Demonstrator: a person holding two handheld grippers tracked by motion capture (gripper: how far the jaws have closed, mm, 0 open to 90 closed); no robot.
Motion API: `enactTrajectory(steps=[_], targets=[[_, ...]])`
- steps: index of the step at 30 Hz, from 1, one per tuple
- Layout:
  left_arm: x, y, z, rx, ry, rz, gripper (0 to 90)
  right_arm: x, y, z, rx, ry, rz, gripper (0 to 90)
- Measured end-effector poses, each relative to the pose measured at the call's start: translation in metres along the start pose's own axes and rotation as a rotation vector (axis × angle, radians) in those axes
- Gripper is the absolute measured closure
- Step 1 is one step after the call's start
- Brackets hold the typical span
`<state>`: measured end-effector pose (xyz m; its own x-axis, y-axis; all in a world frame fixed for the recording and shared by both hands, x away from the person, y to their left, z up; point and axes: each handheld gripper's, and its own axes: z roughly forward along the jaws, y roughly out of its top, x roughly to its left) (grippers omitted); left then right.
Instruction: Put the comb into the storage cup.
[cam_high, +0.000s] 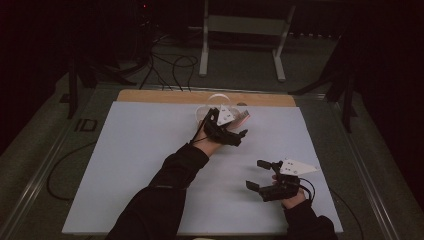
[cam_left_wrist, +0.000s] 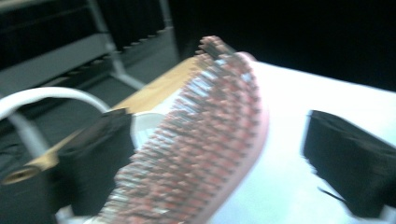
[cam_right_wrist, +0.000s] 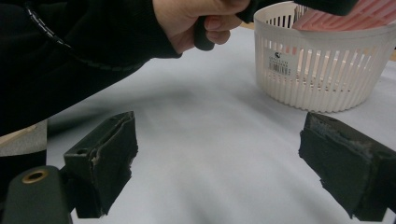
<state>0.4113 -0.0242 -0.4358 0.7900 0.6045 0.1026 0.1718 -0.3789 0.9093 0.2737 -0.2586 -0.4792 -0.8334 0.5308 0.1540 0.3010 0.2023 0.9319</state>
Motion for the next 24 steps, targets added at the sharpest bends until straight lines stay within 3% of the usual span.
enactTrajectory(steps=[7, 24], targets=[[0.003, 0.001, -0.003, 0.003, -0.024, -0.011, 0.7, 0.000, 0.000, 0.000, 0.000, -0.001, 0.002, 11.2], [0.007, 0.010, -0.013, 0.006, -0.086, -0.016, 0.1, 0.000, 0.000, 0.000, 0.001, -0.004, 0.003, 11.2]])
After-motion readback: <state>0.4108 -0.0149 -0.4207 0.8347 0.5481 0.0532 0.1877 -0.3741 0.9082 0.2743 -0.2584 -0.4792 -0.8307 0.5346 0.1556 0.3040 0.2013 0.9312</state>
